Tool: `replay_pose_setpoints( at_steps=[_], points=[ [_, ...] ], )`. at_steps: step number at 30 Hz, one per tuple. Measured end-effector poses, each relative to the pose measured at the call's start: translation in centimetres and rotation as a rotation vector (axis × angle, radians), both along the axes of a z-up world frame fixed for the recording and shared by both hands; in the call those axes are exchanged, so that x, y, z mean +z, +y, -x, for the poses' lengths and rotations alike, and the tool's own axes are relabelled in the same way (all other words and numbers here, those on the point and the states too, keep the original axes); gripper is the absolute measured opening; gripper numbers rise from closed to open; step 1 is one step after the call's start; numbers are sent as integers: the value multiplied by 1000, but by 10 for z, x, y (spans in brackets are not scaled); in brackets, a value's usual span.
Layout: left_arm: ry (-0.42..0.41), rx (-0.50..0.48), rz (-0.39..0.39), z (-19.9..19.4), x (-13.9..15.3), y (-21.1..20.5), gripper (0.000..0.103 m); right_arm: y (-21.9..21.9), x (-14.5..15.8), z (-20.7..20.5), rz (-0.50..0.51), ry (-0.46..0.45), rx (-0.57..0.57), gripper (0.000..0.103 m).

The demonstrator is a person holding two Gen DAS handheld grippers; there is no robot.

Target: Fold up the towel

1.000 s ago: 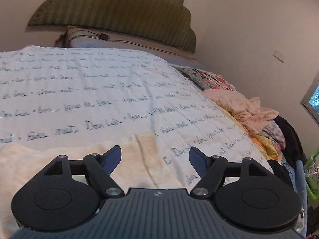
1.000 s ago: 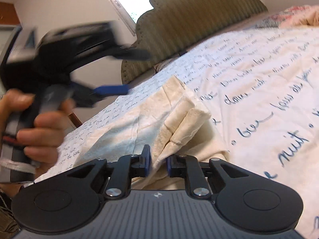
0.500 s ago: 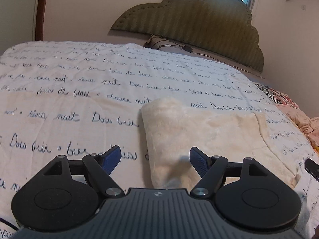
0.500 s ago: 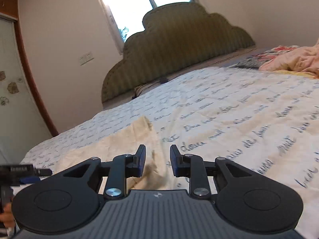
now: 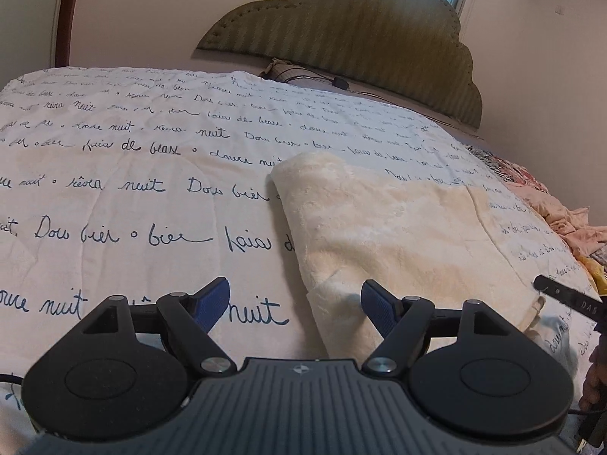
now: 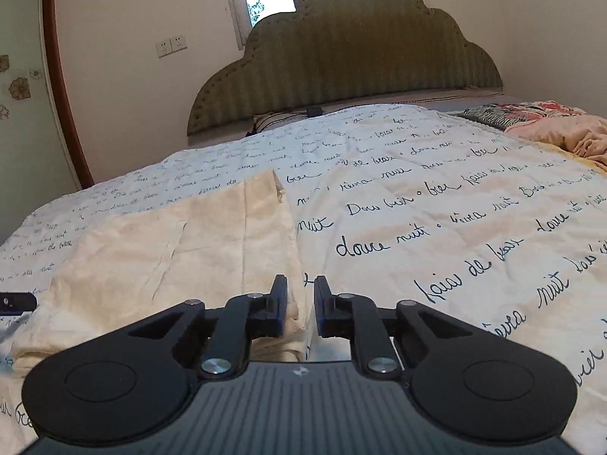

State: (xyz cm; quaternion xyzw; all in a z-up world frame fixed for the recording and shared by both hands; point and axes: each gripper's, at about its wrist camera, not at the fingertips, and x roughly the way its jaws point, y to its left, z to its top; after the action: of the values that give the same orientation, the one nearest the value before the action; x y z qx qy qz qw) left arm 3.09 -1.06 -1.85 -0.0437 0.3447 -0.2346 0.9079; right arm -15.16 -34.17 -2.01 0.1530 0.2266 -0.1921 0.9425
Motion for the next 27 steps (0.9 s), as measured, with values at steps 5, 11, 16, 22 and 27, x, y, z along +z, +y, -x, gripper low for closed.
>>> replay_pose_setpoints(
  at_steps=[5,11,16,22,27],
  points=[
    [10,14,-20,-1,-1,3,79,38,29,-1,167,-71,92,16],
    [-37,-15,-11,-15,15,-20,83,60,39,-67,254,41,321,16],
    [-132,-89,-4,-35,31,-55,92,41,53,-128,271,93,373,16],
    [-153,-210,-99,-70,27,-103,94,-14,19,-189,179,283,339,16],
    [-49,-271,-187,-94,0,-130,95,-32,6,-184,161,292,273,16]
  ],
)
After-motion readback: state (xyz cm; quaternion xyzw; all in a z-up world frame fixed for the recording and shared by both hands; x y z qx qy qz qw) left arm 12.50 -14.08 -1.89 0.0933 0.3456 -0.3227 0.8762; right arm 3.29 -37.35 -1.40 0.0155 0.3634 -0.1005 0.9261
